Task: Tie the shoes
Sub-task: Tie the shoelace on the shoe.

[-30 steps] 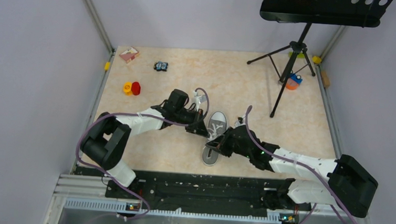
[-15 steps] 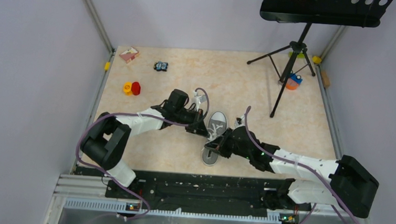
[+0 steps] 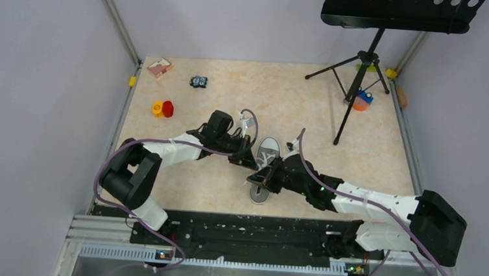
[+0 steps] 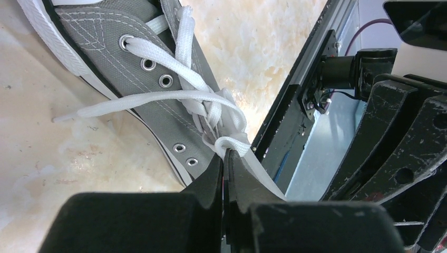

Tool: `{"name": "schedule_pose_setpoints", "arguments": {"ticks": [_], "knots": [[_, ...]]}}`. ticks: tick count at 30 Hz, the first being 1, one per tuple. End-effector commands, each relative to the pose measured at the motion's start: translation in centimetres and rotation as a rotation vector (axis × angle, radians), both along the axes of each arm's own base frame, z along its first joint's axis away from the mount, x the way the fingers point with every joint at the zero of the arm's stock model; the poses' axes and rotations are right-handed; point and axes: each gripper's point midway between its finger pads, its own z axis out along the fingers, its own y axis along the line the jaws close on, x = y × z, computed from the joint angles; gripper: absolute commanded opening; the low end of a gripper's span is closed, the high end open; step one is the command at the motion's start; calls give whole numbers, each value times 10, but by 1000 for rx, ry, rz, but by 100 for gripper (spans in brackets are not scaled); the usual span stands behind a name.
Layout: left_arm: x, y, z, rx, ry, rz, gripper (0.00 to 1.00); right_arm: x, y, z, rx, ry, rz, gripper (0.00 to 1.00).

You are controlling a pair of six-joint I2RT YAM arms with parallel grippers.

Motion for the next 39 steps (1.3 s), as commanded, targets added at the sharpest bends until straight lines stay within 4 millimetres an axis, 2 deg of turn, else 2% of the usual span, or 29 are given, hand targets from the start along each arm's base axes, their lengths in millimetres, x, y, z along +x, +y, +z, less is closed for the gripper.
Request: {"name": "schedule_pose_setpoints", "arguments": {"ticks": [1,11,28,31,33,35,39], "knots": [[4,-2,8,-14,-41,-11,0,-1,19,26,62,-51,39,0],[6,-2,6,-6,-38,-9,0,-10,43,33,72,-73,99,0],[7,-2,9,-1,-44,-4,0,-9,36,26,46,-81,84,1],[7,-2,12,-6,-47,-3,0,-7,29,24,-4,-118,84,34],[7,-1,13,-1,-46,2,0,-1,18,29,-29,-159,63,47],[6,1,13,8,-48,5,0,8,2,33,-66,-192,17,52],[4,2,14,11,-50,10,0,33,-37,25,-112,-208,-103,52]]}}
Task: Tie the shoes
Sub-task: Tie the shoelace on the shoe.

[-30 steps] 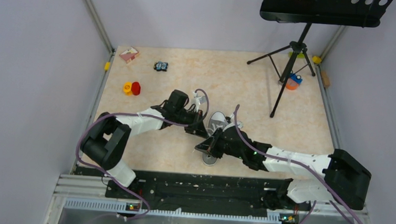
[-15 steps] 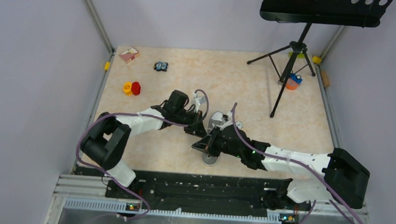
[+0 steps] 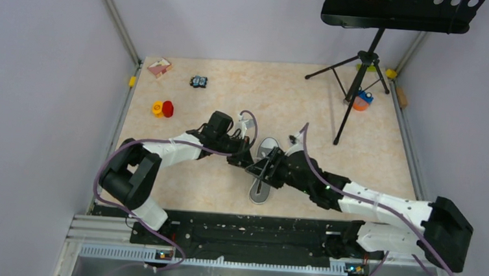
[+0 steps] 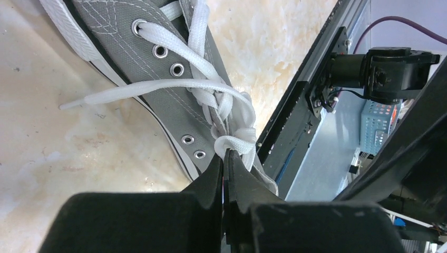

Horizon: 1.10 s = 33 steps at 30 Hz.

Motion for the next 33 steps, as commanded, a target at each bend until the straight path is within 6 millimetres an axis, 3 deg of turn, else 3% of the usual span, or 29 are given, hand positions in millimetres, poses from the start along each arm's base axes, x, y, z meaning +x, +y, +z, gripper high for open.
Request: {"name": "schedule_pose_setpoints", "arguments": {"ticks": [1,3,5,7,16,33], "knots": [[7,-2,21,-28,-69,1,0,35,-46,1,-45,-72,-156,51],[7,-1,21,-24,-69,11,0,47,-63,-9,-58,-58,-204,44],[8,1,20,2,-68,28,0,56,-74,-19,-62,-37,-227,26],[9,3,20,14,-71,40,0,61,-78,-26,-68,-16,-229,21],[4,4,20,14,-68,37,0,71,-62,-51,-49,34,-157,43],[3,7,12,33,-58,51,0,58,-62,-71,8,114,-154,38]]}}
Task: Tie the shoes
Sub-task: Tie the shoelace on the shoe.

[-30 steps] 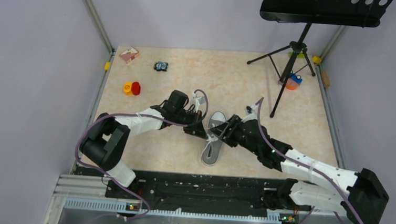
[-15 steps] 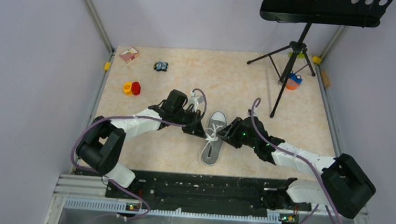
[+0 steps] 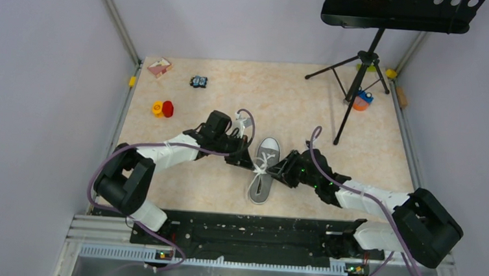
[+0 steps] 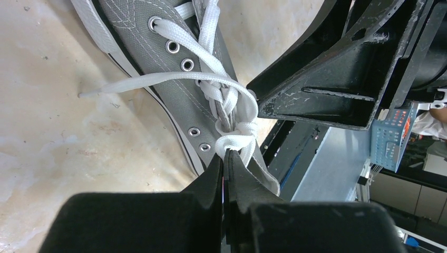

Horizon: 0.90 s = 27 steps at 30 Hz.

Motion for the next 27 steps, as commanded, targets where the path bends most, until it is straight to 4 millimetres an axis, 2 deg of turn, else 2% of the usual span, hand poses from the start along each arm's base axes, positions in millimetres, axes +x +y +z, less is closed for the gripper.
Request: {"name": "schedule_pose_setpoints", "arguments": {"ticks": [1,12,15,20,27], "knots": [[1,-1,8,-15,-30,1,0,7,8,13,60,-31,-1,38],[0,0,6,-13,-24,-3,0,13,13,14,66,-40,0,32],[-1,0,5,-9,-21,-5,0,14,12,13,64,-36,-8,23],[-3,4,3,7,-22,-5,0,14,7,12,52,-36,-28,0],[-8,10,0,30,-27,12,0,15,-5,15,26,-51,-81,0]]}}
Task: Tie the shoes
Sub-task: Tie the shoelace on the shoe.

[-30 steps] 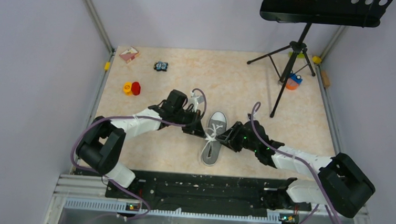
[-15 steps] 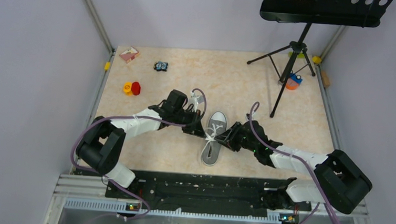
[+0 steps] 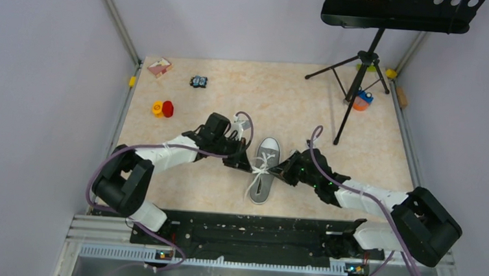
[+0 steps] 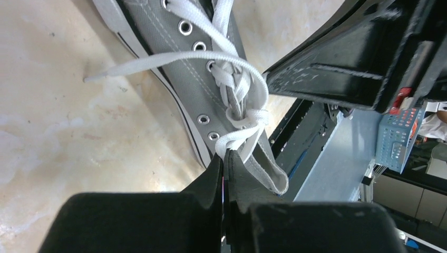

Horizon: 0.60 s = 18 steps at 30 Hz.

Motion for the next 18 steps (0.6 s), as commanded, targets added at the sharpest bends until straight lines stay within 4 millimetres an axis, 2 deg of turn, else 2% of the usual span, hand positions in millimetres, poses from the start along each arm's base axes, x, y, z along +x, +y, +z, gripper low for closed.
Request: {"name": "schedule_pose_setpoints", "arguments": {"ticks": [1,13,18], "knots": [[-5,6,6,4,-35,6,0,10,-11,15,-4,-49,-68,0],[-7,12,0,35,-30,34,0,14,-32,8,-93,-38,-133,0],[-13,16,-6,45,-19,36,0,17,-48,8,-128,-48,-176,0]]}}
